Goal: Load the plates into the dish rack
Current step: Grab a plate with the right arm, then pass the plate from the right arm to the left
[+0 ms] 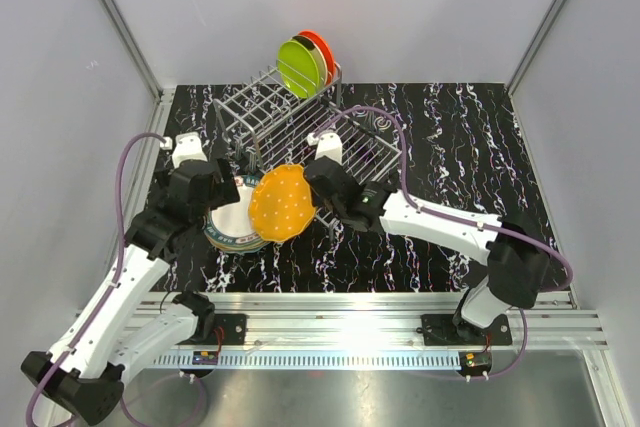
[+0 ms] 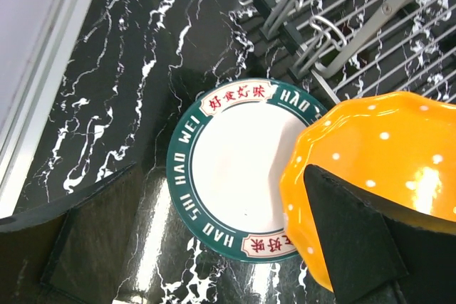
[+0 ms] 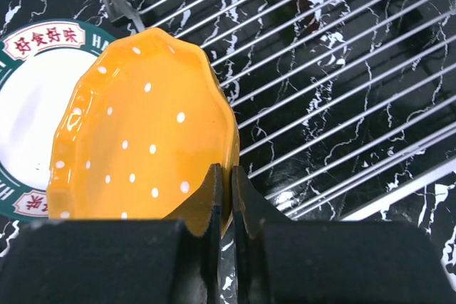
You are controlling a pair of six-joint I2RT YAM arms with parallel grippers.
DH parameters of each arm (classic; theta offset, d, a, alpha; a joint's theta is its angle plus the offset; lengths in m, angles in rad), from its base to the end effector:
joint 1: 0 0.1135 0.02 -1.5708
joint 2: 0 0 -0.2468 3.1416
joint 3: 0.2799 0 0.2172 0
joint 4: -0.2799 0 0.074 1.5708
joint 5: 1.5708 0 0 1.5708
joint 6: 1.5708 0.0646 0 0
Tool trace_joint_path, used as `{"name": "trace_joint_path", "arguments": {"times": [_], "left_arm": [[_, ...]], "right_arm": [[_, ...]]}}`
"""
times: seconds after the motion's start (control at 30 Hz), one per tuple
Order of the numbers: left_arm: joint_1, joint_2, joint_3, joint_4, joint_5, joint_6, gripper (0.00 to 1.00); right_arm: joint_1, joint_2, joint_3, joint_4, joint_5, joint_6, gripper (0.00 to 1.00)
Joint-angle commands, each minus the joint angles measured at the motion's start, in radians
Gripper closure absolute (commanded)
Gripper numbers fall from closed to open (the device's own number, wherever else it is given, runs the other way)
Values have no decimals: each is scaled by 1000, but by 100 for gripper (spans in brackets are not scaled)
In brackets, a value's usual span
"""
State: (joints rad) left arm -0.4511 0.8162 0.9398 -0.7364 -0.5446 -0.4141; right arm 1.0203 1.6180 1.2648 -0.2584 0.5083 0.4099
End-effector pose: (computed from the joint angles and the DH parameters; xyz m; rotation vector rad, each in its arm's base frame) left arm 0.1554 -0.0381 0.3042 -0.2611 2.0696 0.0739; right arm 0.2125 0.2862 0.2692 -0.3590 2.0800 0.3031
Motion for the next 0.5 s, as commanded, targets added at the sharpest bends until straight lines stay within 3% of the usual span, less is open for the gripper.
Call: {"name": "trace_joint_path", "arguments": {"times": [0.0,0.33,0.47], "left_arm": [[3,26,2,49,54,26,1],[5,219,116,-40,115,3,1],[5,264,136,-64,179,-77,1]], "right_arm": [[-22,-92,-27,140,42,35,100],[-48,-132,-125,194,30,58,100],[-51,-138,-145,211,22,63,100]]}}
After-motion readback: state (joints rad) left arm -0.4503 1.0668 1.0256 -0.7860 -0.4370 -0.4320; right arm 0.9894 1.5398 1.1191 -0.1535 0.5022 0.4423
